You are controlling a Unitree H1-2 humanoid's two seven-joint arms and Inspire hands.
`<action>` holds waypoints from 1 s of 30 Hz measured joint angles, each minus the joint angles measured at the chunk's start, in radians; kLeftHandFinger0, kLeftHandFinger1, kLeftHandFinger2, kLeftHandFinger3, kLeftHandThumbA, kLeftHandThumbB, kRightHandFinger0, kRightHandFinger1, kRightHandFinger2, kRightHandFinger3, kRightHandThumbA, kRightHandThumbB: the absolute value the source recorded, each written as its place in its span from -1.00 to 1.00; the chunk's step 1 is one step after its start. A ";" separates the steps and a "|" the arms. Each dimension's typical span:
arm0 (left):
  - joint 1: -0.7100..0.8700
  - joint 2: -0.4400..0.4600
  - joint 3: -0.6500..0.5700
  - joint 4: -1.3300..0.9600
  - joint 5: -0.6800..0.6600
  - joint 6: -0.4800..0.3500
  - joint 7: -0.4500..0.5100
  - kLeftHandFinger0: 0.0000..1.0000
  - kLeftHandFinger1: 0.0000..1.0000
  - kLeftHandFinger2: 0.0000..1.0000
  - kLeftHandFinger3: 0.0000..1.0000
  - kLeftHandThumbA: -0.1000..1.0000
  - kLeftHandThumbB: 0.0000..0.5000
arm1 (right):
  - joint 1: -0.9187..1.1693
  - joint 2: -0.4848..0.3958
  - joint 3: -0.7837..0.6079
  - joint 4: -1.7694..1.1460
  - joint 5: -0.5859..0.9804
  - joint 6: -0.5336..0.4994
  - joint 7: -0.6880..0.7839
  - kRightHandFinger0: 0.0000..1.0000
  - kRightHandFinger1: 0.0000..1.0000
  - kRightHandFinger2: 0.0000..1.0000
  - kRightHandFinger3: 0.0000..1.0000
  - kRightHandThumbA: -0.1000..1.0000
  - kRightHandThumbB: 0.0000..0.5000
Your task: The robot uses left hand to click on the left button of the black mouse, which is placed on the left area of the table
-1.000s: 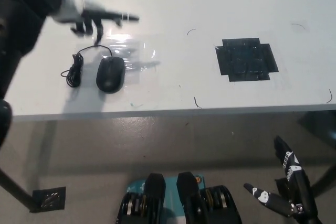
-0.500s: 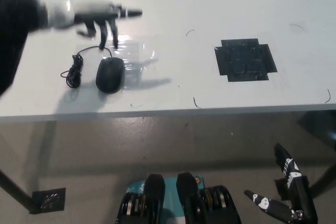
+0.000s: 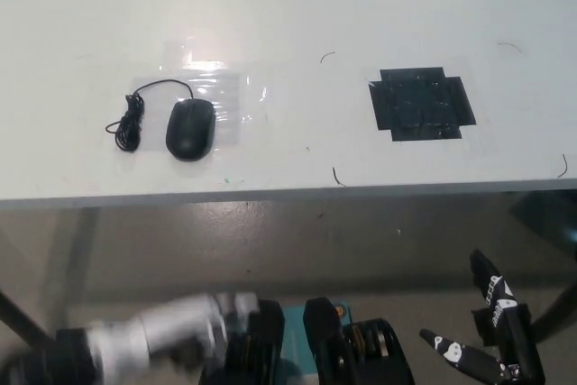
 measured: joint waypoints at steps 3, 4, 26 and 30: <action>0.146 -0.092 0.029 -0.037 -0.013 -0.052 0.034 -0.96 -0.97 -0.86 0.69 1.00 -0.25 | 0.013 0.000 0.000 0.000 0.000 0.000 0.000 1.00 1.00 1.00 1.00 0.96 -0.60; 0.159 -0.102 0.033 -0.037 -0.014 -0.059 0.038 -0.90 -0.91 -0.78 0.72 1.00 -0.36 | 0.013 0.000 0.000 0.000 0.000 0.000 0.000 1.00 1.00 1.00 1.00 0.94 -0.65; 0.155 -0.300 0.302 0.301 0.005 -0.429 0.451 1.00 1.00 1.00 1.00 1.00 -0.23 | 0.021 -0.001 0.004 0.000 0.000 -0.001 0.002 1.00 1.00 1.00 1.00 0.89 -0.56; 0.152 -0.306 0.304 0.307 0.015 -0.480 0.517 1.00 1.00 1.00 1.00 1.00 -0.25 | 0.017 -0.001 0.008 -0.001 0.000 -0.001 0.002 1.00 1.00 1.00 1.00 0.88 -0.54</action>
